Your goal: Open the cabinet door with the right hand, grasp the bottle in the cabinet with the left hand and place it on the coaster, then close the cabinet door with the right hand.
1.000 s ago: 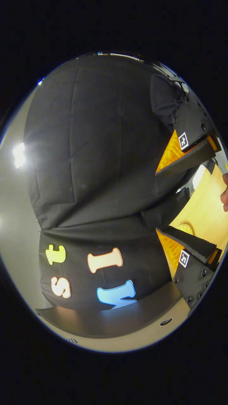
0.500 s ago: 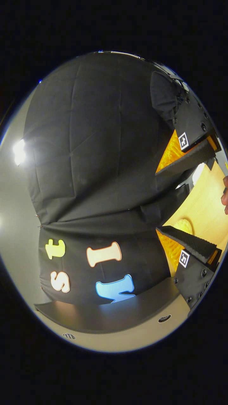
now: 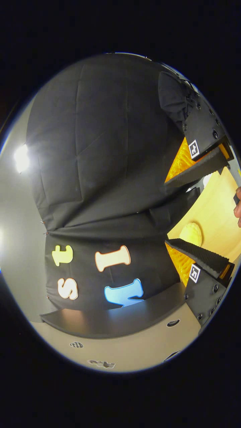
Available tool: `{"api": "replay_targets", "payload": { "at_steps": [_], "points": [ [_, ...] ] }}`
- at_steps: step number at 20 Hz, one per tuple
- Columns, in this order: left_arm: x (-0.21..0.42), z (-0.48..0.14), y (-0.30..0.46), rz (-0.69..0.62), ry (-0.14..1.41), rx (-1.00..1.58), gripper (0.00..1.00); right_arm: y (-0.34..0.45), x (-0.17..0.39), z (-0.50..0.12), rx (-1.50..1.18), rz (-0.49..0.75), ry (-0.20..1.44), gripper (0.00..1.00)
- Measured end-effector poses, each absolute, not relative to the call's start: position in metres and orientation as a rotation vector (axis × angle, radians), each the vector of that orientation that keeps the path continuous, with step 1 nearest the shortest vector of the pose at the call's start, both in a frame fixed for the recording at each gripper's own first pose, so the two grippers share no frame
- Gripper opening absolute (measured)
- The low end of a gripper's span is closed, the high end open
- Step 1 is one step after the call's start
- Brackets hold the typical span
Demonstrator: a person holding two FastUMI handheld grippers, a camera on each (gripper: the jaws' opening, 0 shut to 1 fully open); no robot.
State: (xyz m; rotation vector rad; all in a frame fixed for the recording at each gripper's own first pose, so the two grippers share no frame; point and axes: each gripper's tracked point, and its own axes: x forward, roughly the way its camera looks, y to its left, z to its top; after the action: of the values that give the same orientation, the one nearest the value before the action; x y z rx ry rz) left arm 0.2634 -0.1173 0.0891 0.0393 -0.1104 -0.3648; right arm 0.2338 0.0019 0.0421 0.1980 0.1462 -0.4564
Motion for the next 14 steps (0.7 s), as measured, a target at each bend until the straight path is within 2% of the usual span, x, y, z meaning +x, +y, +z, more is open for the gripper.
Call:
{"api": "replay_targets", "payload": {
  "at_steps": [6, 7, 9, 10, 14],
  "points": [
    [0.184, 0.039, -0.068, -0.301, -0.104, 0.114, 0.7, 0.014, 0.219, 0.059, 0.14, -0.448, 0.109, 0.98],
    [0.173, 0.028, -0.061, -0.289, -0.1, 0.106, 0.72, 0.016, 0.217, 0.059, 0.13, -0.448, 0.106, 0.98],
    [0.152, -0.003, -0.047, -0.264, -0.069, 0.101, 0.7, 0.021, 0.211, 0.058, 0.121, -0.445, 0.104, 0.98],
    [0.143, -0.019, -0.041, -0.254, -0.05, 0.098, 0.73, 0.024, 0.209, 0.059, 0.12, -0.438, 0.099, 0.98],
    [0.111, -0.091, -0.02, -0.211, 0.02, 0.029, 0.7, 0.033, 0.205, 0.046, 0.041, -0.434, 0.101, 0.98]
  ]
}}
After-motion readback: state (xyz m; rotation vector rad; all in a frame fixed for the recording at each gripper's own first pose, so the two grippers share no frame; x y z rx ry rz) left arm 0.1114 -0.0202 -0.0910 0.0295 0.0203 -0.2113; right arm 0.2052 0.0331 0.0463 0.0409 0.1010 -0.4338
